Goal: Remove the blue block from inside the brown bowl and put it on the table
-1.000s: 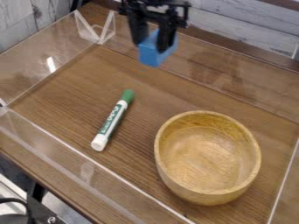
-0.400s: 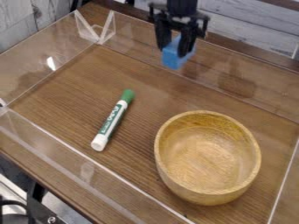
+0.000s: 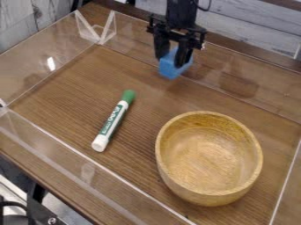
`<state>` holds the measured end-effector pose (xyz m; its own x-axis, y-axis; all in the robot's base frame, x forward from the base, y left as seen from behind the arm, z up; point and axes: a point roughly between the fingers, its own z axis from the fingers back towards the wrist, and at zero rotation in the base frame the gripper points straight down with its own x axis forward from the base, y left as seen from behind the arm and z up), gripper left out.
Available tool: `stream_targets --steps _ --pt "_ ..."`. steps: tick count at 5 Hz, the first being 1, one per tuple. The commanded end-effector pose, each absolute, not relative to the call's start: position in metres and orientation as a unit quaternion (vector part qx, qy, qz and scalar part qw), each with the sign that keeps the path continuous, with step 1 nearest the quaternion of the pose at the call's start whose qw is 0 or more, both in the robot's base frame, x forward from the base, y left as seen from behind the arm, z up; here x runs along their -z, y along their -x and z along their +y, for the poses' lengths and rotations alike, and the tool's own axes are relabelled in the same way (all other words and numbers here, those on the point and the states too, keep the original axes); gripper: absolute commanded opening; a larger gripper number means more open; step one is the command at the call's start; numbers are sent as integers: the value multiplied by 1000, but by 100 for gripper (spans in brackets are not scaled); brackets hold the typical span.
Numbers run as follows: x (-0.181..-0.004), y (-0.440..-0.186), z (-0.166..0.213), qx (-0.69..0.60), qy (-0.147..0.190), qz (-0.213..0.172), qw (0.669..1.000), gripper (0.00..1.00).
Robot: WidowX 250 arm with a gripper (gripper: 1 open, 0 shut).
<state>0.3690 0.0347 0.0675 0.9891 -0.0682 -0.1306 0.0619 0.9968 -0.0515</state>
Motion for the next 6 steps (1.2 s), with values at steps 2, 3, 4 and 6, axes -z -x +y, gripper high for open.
stream_targets --steps 2,3,4,6 --pt "-75 -374 42 49 8 39 998 0" --pt "-70 -374 45 58 4 38 998 0" --pt "-68 -377 46 66 -1 37 997 0" --pt "-65 -380 46 74 -5 37 997 0"
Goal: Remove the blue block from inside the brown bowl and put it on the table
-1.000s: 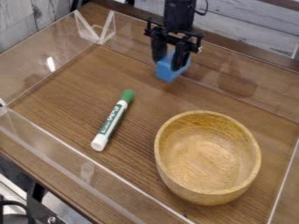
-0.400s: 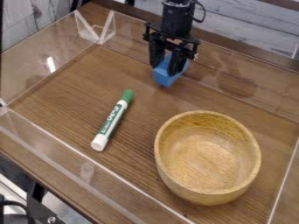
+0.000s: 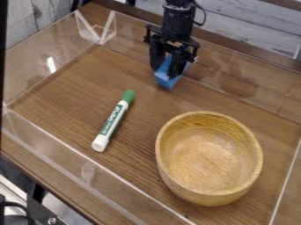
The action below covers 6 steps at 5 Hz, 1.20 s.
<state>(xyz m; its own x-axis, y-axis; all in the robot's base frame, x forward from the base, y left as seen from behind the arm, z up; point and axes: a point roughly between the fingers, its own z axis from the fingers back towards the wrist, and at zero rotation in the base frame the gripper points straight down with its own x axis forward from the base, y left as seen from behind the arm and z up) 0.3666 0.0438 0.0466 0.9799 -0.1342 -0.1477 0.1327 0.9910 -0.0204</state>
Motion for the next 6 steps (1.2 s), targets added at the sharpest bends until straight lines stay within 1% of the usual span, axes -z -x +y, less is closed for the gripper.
stream_targets --steps 1,5,6 --pt "-64 -381 45 76 -6 38 996 0" --pt "-62 -379 42 85 -11 40 996 0" --pt "-63 -378 42 85 -12 45 995 100"
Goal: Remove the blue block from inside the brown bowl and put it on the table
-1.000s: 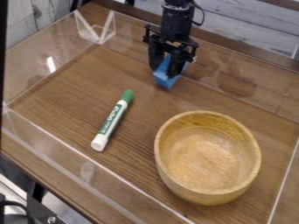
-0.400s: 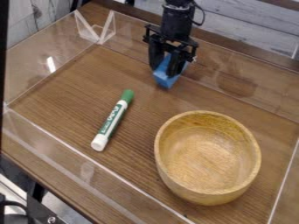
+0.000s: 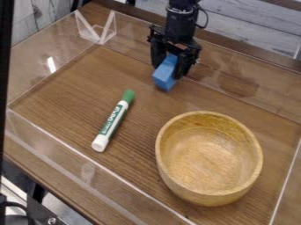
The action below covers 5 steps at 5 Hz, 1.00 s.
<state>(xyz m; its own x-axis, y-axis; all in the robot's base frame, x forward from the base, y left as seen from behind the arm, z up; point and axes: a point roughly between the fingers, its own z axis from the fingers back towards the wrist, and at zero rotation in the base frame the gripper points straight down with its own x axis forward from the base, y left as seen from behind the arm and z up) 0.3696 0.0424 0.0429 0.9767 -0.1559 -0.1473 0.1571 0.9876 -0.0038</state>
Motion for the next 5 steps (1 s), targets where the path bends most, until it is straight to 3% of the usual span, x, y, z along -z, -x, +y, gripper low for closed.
stream_targets --steps 1,5 --pt "-69 -375 43 83 -13 47 995 100" --pt "-107 -368 52 53 -19 36 998 100"
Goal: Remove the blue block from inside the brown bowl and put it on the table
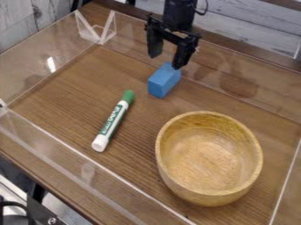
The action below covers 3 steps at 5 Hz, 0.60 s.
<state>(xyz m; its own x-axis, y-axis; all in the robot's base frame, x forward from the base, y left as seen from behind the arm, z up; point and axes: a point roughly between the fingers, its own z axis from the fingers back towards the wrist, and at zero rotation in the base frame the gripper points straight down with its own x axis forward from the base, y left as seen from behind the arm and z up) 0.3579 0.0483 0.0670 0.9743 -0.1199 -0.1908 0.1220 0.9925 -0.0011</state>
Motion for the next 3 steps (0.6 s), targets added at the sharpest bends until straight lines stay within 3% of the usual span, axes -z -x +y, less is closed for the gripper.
stream_targets --steps 1,3 --pt "-112 -366 55 49 -16 33 998 100" --pt "-119 -363 60 41 -9 27 999 100"
